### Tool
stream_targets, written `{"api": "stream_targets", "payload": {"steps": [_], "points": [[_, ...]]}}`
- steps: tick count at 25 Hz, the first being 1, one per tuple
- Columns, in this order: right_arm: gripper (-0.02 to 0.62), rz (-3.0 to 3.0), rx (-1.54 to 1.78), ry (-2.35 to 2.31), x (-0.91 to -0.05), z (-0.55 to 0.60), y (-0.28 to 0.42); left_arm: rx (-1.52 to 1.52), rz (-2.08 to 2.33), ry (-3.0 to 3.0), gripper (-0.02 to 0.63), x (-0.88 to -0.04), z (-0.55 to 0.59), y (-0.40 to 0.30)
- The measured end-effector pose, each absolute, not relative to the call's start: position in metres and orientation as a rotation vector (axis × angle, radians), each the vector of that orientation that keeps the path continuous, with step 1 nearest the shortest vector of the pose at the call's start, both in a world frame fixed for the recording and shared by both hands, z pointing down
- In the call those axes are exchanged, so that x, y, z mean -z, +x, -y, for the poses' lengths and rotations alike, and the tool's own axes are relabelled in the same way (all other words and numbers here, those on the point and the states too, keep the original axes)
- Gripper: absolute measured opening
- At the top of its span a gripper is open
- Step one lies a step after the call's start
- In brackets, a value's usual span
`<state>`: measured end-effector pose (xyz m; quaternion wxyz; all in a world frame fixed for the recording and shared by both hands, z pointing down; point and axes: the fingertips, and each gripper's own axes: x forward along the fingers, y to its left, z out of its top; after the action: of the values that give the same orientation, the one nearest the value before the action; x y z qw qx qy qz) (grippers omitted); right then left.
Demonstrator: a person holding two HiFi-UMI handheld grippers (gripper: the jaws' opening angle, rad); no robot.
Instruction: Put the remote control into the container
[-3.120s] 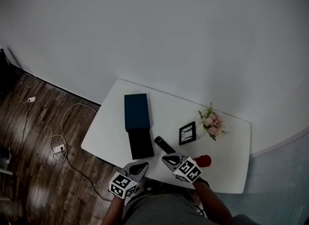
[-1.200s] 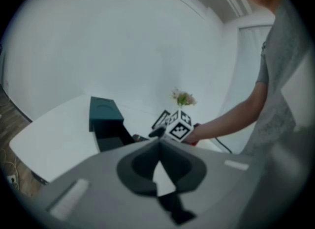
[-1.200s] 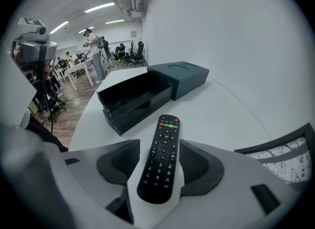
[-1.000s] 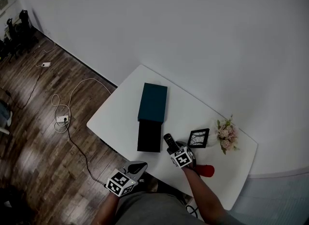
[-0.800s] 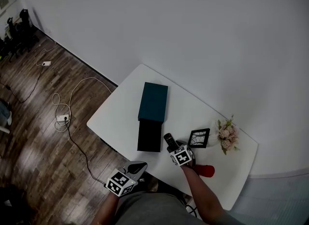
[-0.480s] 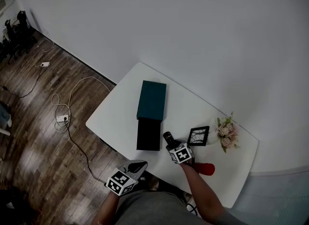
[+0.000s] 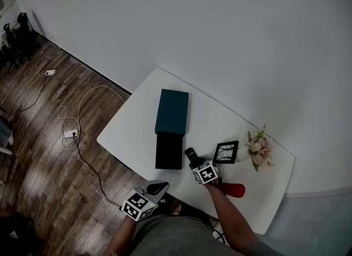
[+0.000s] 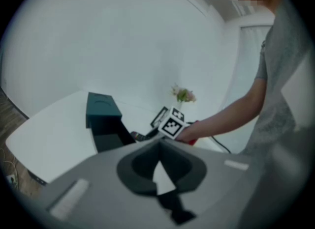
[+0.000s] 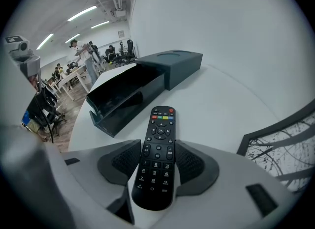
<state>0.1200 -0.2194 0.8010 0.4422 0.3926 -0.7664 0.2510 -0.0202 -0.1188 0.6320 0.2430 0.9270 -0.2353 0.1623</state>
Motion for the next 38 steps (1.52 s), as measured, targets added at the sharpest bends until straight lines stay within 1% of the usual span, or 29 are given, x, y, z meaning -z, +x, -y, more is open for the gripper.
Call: {"api": "stream_targets", "payload": {"steps": [12,19,23,38], "points": [[0.221,1.857,-0.652,0.958,-0.801,0.221,0.119,-0.44,0.644,2.534,0.0,-0.632,0.12,-0.021],[0.221,1.85,-0.601,0.968,-0.8,0.221,0.116,-0.442,0.643,2.547,0.0,-0.629,0.119,-0.022],[0.219,1.829,-0.543,0.96,-0.794,0.222,0.115,-0.445,0.637,2.558,0.0,-0.629,0.12,-0.022],[0.219,1.882,-0.559,1.105,-0.748,0.21,0.125,-0.443,0.588,2.613,0.0,-0.62,0.119,-0.013]]}}
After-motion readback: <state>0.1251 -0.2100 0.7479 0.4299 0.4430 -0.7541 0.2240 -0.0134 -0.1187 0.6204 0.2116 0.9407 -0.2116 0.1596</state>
